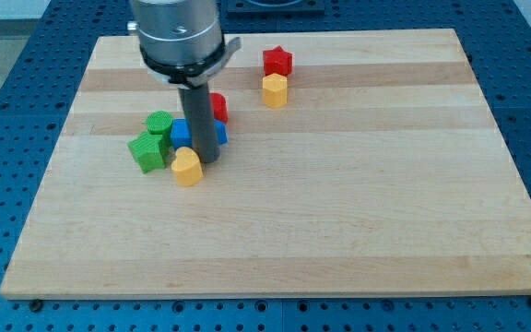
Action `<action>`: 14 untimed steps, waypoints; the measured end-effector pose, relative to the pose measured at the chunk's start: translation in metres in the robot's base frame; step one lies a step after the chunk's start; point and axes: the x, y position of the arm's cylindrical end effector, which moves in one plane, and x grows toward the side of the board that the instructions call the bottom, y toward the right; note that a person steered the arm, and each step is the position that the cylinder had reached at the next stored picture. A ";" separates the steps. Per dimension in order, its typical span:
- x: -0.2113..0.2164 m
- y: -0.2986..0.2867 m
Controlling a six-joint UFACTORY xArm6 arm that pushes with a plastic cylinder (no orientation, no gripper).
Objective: Push the red star left a bit
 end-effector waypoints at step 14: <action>-0.176 0.115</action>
